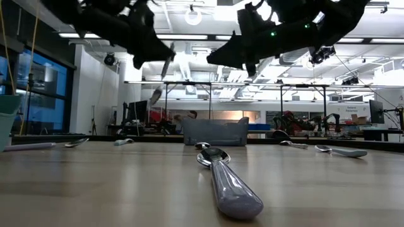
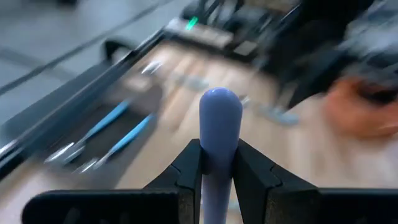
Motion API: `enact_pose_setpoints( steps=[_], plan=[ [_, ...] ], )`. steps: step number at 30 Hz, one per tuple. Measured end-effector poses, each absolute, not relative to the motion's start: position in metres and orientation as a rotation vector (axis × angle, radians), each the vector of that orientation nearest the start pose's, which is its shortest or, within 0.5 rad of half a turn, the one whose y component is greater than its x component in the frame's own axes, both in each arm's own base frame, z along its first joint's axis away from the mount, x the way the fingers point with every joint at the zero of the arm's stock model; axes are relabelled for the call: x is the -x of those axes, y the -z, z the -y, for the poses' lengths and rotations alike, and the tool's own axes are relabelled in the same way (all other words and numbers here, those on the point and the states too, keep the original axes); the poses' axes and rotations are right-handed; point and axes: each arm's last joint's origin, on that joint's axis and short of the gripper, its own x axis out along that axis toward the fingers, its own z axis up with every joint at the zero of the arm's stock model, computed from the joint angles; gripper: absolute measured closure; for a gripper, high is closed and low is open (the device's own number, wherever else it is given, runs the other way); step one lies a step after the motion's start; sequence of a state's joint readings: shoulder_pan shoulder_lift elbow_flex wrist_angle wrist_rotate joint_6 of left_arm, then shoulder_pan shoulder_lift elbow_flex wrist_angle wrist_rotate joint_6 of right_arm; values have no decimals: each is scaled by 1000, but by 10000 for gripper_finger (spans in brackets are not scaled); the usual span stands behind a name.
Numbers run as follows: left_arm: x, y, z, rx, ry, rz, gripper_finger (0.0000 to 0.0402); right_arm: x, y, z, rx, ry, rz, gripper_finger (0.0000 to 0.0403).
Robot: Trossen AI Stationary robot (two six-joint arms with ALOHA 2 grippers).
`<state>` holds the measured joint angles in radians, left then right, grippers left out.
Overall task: Sort silverware by color (type)
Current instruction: Put the purple spoon into the orange bin
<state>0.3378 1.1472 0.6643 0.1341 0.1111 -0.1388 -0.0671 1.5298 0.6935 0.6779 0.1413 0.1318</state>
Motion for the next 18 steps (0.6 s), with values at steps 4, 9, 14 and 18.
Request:
enact_pose_setpoints(
  steps=[4,9,14,18],
  plan=[
    [-233,-244,-63,201,-137,-157,352,-326,-213,18,-127,199,-138,346],
    [-236,-246,-49,174,-78,-67,352,-348,-216,6,-123,158,-141,265],
    [-238,-250,-39,153,-46,-28,352,-359,-227,1,-121,149,-113,215],
    [-239,-253,-35,147,-41,3,352,-364,-233,1,-122,152,-97,210]
  ],
)
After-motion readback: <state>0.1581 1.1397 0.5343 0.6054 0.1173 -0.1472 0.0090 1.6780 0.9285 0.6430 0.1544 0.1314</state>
